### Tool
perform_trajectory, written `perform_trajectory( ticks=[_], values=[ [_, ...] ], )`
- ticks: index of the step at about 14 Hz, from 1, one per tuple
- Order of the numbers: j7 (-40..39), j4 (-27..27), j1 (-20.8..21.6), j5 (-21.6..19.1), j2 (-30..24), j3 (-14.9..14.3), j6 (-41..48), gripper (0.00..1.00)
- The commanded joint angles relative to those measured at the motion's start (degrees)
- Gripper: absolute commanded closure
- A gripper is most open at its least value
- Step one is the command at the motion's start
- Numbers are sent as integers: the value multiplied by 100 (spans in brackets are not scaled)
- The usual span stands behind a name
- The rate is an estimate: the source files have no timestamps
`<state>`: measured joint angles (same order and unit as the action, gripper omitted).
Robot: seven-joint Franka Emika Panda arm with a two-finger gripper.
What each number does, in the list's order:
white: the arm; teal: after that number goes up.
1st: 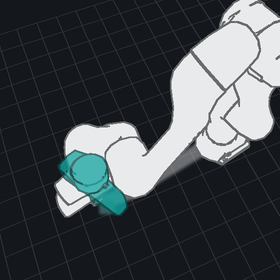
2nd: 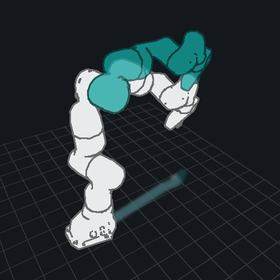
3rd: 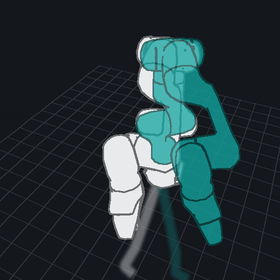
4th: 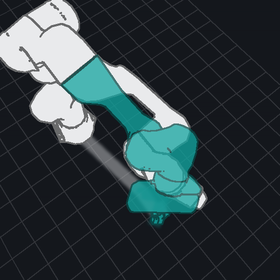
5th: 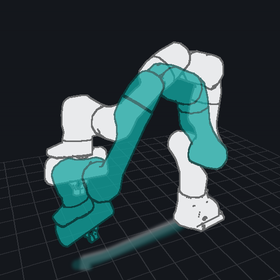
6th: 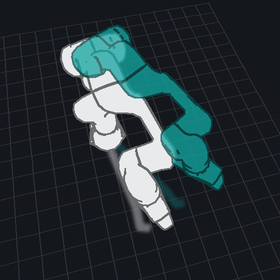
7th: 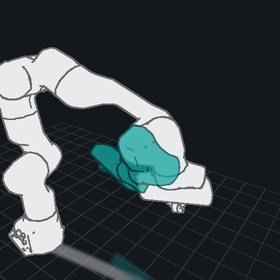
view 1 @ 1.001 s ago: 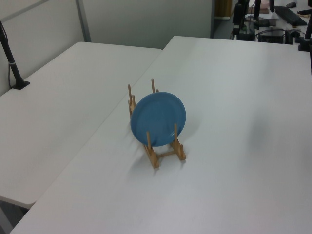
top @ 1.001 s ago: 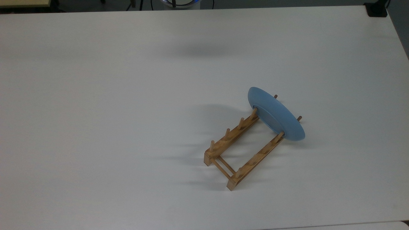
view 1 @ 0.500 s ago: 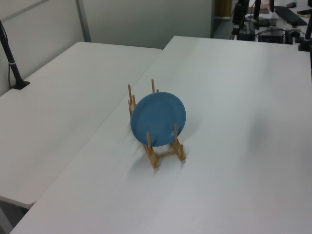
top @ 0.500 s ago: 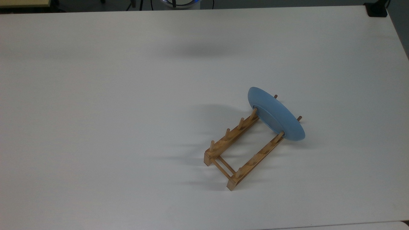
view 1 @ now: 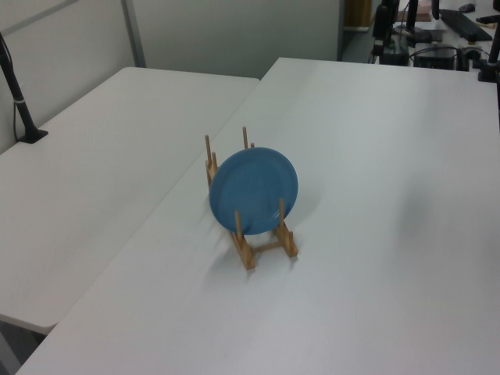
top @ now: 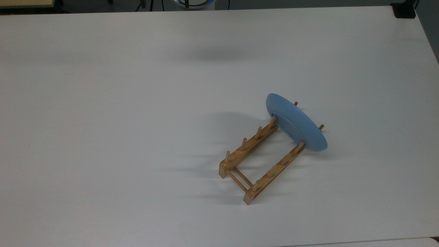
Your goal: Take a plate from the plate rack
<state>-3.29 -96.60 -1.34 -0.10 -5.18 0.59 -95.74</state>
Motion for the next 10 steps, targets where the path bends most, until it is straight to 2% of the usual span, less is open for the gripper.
perform_trajectory(
  ticks=[1,10],
  values=[
    [-22,-79,72,-139,-71,-50,-120,0],
    [-13,-70,90,-130,-89,-33,-128,0]
  ],
)
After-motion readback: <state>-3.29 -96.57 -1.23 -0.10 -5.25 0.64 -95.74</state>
